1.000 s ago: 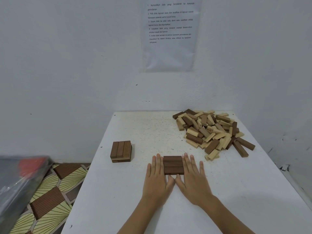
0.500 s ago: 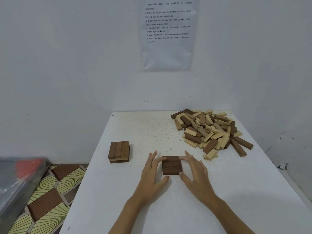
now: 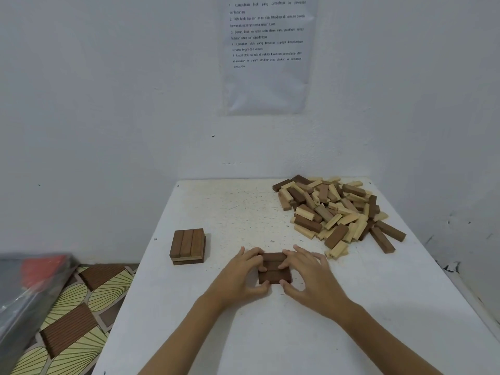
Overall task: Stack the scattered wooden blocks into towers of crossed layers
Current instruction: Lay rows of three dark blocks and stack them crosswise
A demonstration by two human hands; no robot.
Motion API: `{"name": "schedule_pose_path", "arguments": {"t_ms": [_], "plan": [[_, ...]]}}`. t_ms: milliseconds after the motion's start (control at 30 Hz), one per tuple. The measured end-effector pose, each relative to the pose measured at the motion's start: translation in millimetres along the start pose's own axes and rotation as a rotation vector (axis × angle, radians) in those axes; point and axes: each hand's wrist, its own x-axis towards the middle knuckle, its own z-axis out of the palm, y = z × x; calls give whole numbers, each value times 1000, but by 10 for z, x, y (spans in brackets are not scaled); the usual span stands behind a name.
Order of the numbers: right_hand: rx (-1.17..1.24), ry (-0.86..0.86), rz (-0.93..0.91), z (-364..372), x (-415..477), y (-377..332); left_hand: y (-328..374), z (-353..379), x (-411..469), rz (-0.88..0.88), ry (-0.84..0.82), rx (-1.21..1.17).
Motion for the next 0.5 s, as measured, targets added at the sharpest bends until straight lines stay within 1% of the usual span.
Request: {"name": "schedule_pose_path", "arguments": {"t_ms": [133,300,500], "plan": [[-2,-27,-78,-93,76,71,-20,-63,64,49,-29,5],[63,-110,-39,-218,176,92,-30,-60,55,41,-27,-50],[183,-169,16,-281,261,127,-121,-28,-11,-120,-22,-217]]}}
